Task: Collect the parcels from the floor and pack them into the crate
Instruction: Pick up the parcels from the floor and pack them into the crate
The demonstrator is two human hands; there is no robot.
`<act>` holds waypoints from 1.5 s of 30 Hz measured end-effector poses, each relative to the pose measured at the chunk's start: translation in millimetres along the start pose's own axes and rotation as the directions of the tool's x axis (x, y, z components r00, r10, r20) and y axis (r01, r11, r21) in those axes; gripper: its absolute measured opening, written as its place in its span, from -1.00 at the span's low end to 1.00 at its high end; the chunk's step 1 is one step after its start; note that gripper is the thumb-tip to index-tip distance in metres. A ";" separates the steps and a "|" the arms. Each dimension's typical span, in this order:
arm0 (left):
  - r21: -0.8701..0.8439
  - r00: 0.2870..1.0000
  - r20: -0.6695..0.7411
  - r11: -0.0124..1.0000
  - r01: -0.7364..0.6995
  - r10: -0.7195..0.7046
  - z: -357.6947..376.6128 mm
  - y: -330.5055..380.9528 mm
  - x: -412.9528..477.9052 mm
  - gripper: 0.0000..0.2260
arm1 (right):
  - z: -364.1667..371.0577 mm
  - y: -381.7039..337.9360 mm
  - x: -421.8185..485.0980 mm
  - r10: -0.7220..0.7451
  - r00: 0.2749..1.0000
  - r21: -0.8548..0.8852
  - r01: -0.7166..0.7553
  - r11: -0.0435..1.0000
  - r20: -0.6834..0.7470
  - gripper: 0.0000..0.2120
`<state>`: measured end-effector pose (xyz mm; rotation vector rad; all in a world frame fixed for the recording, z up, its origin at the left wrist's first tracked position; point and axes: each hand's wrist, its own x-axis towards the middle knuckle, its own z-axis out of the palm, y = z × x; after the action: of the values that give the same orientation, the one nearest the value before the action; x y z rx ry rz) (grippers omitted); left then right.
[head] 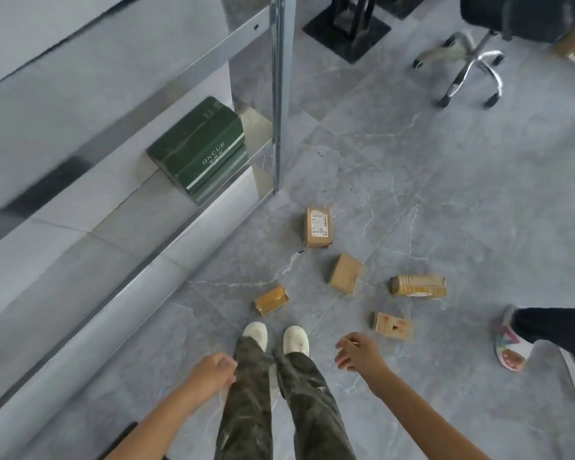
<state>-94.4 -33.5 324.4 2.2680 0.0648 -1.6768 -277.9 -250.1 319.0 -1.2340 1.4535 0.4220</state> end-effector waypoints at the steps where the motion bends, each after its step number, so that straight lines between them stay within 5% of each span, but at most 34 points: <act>1: 0.015 1.000 0.000 1.000 0.016 -0.016 0.6 0.0 22.1 -0.85 | 5.6 2.7 20.0 0.015 1.000 -0.033 -0.015 0.999 0.013 -0.81; 11: 0.005 0.994 0.006 0.994 0.113 -0.113 26.1 7.0 292.5 -0.88 | 102.7 35.1 254.4 0.023 1.000 -0.305 -0.023 0.952 -0.002 -0.67; 14: -0.029 0.989 0.017 0.988 0.149 -0.148 51.4 4.7 378.7 -0.59 | 143.1 39.3 332.4 -0.021 0.999 -0.316 0.030 0.948 0.032 -0.59; 18: 0.002 0.986 0.009 0.986 0.168 -0.168 85.3 -4.8 465.1 -0.56 | 195.5 50.1 418.1 -0.072 0.990 -0.372 0.113 0.921 0.123 -0.46; 23: -0.158 0.988 0.092 0.978 0.138 -0.125 109.8 -11.6 519.6 -0.62 | 233.7 63.3 471.4 -0.027 0.987 -0.248 0.067 0.966 0.159 -0.79; 28: -0.302 0.997 0.018 0.951 0.073 -0.071 107.5 -2.4 490.1 -0.63 | 216.3 69.4 443.7 0.050 0.994 0.070 -0.057 0.996 0.098 -0.50; 31: -0.288 0.999 -0.021 0.957 -0.030 0.025 93.8 14.5 445.5 -0.66 | 184.2 55.8 402.0 0.059 0.996 0.271 -0.074 0.960 0.061 -0.51; 36: -0.276 0.943 -0.133 0.902 -0.332 0.306 57.0 77.3 364.5 -0.42 | 121.7 -12.8 327.3 -0.178 0.983 0.334 0.185 0.924 -0.051 -0.59; 39: -0.286 0.869 -0.239 0.823 -0.490 0.434 28.8 137.7 309.9 -0.48 | 77.8 -69.9 282.3 -0.293 0.945 0.328 0.325 0.887 -0.143 -0.52; 45: -0.203 0.633 -0.449 0.617 -0.760 0.631 -47.2 276.0 160.5 -0.60 | -20.6 -188.2 156.7 -0.596 0.734 0.343 0.679 0.649 -0.326 -0.53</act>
<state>60.6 -306.3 248.6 1.8673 -0.3691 -0.7601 -101.5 -409.5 256.6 -1.3295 1.0638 -0.5115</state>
